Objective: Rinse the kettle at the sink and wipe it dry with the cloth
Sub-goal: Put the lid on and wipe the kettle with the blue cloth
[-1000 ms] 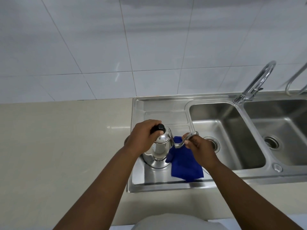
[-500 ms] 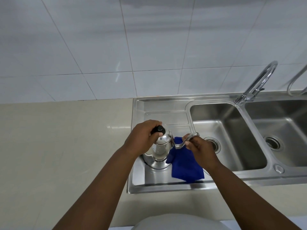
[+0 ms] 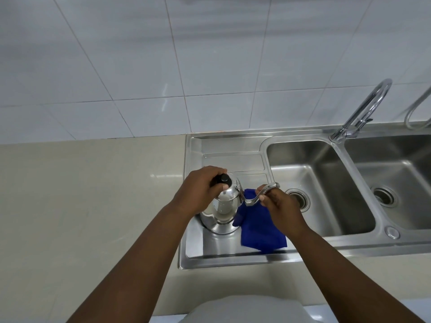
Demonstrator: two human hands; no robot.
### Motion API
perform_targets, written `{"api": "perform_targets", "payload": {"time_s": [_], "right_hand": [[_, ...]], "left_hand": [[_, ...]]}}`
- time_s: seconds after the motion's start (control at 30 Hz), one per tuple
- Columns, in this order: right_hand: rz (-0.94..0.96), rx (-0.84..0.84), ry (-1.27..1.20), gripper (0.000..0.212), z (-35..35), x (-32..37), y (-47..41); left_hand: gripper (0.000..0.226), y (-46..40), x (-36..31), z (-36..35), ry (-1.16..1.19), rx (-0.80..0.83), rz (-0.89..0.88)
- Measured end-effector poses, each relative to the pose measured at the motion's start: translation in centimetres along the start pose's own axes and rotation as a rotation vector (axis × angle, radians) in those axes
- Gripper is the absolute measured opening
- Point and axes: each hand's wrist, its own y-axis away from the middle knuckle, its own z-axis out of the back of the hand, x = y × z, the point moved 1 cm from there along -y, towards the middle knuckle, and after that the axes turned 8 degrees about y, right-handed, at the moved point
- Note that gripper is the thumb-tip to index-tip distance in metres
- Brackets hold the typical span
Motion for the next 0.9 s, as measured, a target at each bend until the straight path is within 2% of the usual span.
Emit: {"api": "perform_targets", "payload": {"time_s": [0.2, 0.37, 0.7, 0.77, 0.9], "right_hand": [[0.013, 0.027, 0.018, 0.020, 0.3, 0.2, -1.3], [-0.020, 0.111, -0.105, 0.024, 0.0, 1.1, -4.7], [-0.017, 0.349, -0.100, 0.026, -0.5, 3.4, -10.4], [0.001, 0.343, -0.027, 0.029, -0.9, 4.0, -10.8], [0.040, 0.149, 0.165, 0.029, -1.6, 3.3, -8.9]], "left_hand": [[0.027, 0.1, 0.0, 0.1, -0.026, 0.034, -0.078], [0.043, 0.2, 0.4, 0.0, 0.051, 0.060, -0.031], [0.049, 0.0, 0.9, -0.4, 0.056, 0.094, -0.046], [0.044, 0.1, 0.8, -0.9, 0.066, 0.103, -0.054], [0.039, 0.5, 0.9, -1.9, 0.078, 0.040, -0.065]]}}
